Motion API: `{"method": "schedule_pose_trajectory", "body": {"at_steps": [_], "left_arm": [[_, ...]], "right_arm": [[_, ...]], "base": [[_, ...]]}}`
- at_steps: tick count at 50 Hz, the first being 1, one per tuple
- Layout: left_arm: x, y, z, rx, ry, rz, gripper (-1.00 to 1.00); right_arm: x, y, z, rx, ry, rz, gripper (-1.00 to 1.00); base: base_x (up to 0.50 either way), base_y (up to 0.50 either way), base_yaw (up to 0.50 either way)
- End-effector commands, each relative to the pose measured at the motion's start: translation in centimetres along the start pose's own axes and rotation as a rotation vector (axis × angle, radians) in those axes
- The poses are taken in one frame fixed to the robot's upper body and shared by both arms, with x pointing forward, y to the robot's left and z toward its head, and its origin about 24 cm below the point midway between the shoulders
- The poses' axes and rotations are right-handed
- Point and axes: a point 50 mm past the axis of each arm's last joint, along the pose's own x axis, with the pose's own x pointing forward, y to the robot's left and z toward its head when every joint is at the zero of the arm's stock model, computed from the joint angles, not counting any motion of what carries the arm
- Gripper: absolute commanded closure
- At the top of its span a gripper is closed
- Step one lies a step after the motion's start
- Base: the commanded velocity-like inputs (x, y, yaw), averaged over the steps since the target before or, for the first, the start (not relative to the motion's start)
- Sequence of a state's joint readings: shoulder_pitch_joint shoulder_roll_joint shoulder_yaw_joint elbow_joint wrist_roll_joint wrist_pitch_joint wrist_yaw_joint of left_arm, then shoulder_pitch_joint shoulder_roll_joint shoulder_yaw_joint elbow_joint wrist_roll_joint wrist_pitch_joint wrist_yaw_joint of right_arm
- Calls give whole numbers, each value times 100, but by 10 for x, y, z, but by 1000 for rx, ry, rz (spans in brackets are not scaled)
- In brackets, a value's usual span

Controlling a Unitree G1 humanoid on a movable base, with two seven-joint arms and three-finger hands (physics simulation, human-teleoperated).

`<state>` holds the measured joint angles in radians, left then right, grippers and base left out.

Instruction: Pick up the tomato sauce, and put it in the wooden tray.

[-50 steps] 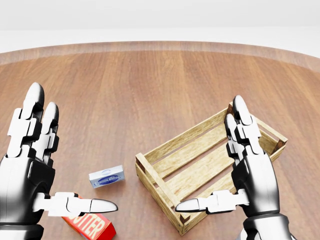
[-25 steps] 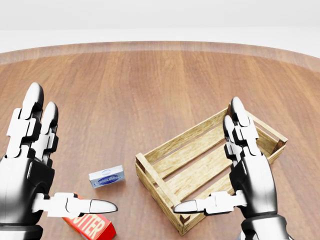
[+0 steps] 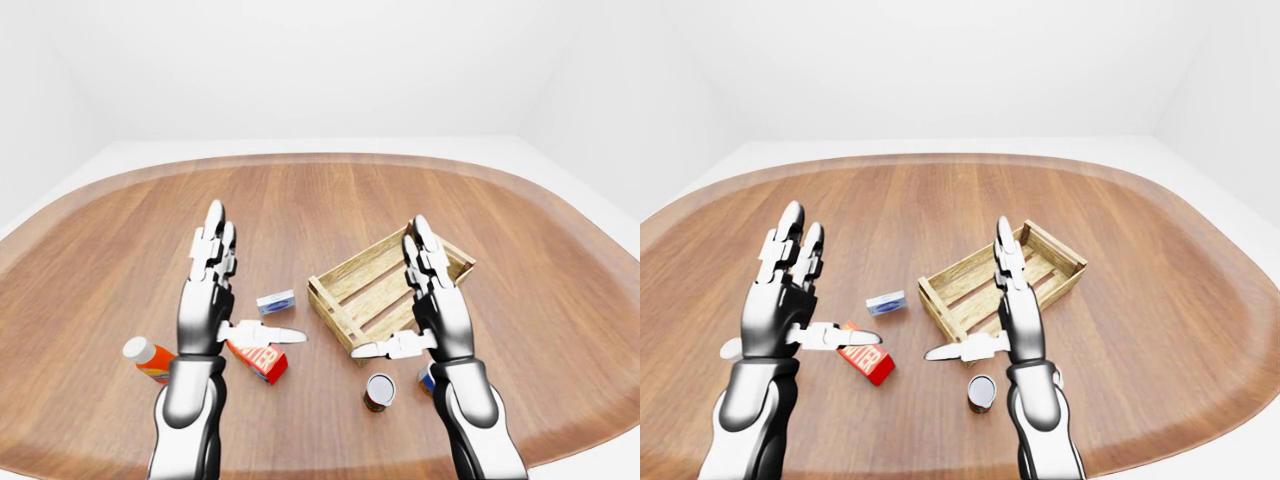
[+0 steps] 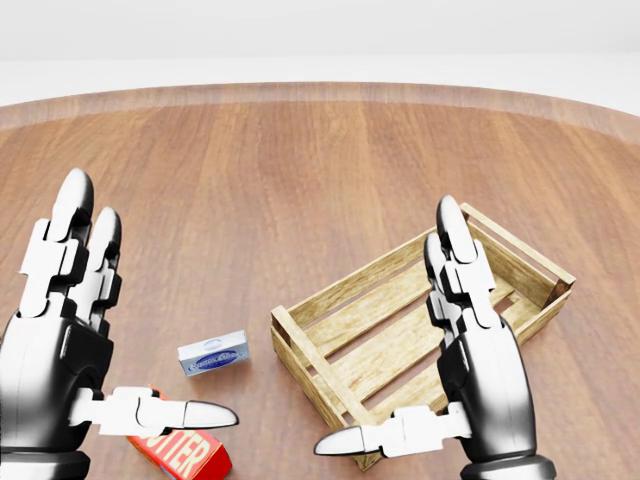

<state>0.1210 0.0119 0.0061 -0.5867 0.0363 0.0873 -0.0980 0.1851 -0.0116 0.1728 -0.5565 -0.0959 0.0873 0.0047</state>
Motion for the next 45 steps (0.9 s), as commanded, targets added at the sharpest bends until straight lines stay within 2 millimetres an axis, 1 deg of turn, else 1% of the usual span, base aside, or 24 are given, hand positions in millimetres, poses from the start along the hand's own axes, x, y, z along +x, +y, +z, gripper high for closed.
{"method": "schedule_pose_trajectory", "body": {"at_steps": [1,8,10,12,14,16,20,25,27,31,34,40,45], "left_arm": [[-1,-3,-2,0,12,-5,-100],[-1,-3,-1,1,6,-6,-100],[0,0,2,1,-11,1,-100],[0,1,4,1,-17,3,-100],[1,3,9,1,-40,9,-100],[0,4,11,5,-50,13,-100],[2,7,8,6,-38,21,-100],[2,8,10,9,-47,24,-100],[2,8,10,11,-48,25,-100],[2,8,10,11,-49,23,-100],[2,9,7,11,-37,25,-100],[2,9,10,14,-46,27,-100],[2,9,10,15,-47,26,-100]], "right_arm": [[-10,4,8,-12,-18,-2,-100],[-10,1,12,-9,-33,-23,-100],[-12,2,20,-23,-67,-21,-100],[-14,5,22,-29,-70,-14,-100],[-20,6,25,-17,-69,-18,-100],[-26,9,19,-40,-30,13,-100],[-39,8,11,-40,41,24,-100],[-61,11,-12,-71,193,60,-100],[-71,13,-12,-73,225,71,-100],[-80,16,-10,-68,249,96,-100],[-83,16,-11,-69,262,101,-100],[-92,12,-12,-73,301,104,-100],[-100,12,-21,-75,363,118,-100]], "base": [[0,0,0],[0,0,0],[0,0,0],[0,0,0],[0,0,0],[0,0,0],[0,0,0],[0,0,0],[0,0,0],[0,0,0],[0,0,0],[0,0,0],[0,0,0]]}}
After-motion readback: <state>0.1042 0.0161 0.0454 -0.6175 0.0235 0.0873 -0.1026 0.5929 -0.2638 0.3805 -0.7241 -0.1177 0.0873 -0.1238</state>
